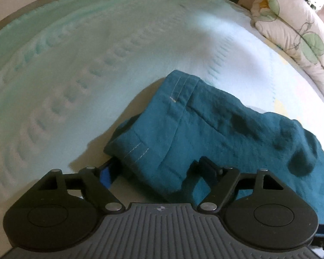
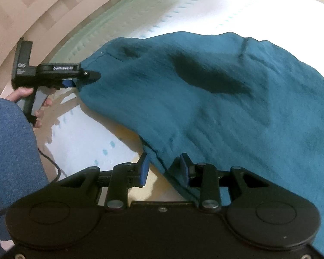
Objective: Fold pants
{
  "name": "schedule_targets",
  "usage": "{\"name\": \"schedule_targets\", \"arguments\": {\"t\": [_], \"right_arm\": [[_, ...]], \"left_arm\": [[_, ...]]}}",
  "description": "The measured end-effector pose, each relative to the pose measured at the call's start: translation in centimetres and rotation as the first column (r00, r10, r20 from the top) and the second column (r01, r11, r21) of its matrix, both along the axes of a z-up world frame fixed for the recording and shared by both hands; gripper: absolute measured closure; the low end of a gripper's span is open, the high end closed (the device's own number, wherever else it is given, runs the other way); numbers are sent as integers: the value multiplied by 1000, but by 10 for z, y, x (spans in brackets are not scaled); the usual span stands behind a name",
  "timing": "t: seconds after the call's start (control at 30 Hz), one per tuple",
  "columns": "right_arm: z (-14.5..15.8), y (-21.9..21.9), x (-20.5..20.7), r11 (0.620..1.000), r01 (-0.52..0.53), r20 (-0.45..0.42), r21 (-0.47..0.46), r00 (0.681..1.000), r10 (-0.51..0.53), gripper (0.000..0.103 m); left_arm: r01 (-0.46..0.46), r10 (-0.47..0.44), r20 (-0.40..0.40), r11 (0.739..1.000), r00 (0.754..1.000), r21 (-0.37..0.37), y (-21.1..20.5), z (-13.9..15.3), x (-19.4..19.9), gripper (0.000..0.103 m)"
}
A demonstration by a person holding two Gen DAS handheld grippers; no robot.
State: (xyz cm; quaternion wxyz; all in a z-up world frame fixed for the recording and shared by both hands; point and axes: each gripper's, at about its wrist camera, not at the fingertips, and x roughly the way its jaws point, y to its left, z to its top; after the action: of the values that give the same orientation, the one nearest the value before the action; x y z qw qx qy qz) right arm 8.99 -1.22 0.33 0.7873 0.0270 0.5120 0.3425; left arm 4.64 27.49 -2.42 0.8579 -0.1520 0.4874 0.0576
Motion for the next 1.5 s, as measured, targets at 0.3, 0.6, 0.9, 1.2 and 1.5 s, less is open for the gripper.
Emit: {"name": "schedule_targets", "arguments": {"t": [0.3, 0.6, 0.9, 1.2, 1.5], "right_arm": [[0, 0, 0, 1000, -4, 2, -4, 1000, 4, 59], [-4, 15, 10, 1000, 18, 29, -25, 999, -18, 59], [8, 26, 31, 1000, -15, 18, -4, 1000, 15, 63], [-5, 50, 110, 990, 137, 91, -33, 987, -134, 64], [-23, 62, 153, 943, 333, 85, 12, 939, -333, 71]], "left_arm": [[-23, 21, 33, 998, 999, 63, 6, 25, -3, 87], [-36, 36, -59, 999, 998, 1, 22, 19, 10, 87], [-48, 46, -52, 999, 998, -21, 28, 14, 6, 85], [-41, 41, -33, 999, 999, 16, 21, 9, 5, 83], [-21, 23, -34, 999, 999, 48, 15, 12, 5, 82]]}}
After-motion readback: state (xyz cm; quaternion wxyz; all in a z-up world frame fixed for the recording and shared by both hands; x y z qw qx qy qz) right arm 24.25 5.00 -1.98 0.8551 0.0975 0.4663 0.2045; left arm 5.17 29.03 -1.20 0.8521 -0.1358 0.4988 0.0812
